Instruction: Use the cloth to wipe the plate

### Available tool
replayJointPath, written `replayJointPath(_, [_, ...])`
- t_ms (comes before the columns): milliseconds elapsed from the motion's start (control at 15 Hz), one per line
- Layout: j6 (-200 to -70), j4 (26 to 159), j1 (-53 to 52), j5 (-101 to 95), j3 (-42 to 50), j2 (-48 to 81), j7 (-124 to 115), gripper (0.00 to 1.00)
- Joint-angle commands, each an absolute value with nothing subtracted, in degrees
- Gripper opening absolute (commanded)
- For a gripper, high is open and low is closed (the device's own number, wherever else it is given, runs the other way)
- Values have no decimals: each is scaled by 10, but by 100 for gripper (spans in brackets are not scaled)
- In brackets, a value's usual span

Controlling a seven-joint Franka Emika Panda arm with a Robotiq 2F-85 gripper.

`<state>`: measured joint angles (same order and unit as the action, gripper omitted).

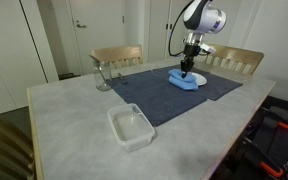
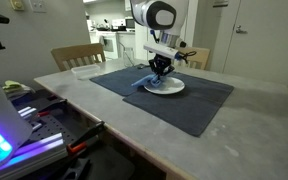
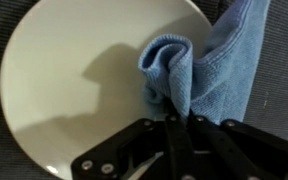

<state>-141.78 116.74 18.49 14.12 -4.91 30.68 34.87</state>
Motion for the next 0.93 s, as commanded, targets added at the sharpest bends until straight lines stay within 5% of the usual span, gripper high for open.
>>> replayJointPath(0, [-1446, 1143, 198, 138, -31, 327, 355, 2])
replayJointPath(867, [-1464, 1089, 232, 94, 18, 363, 315, 2])
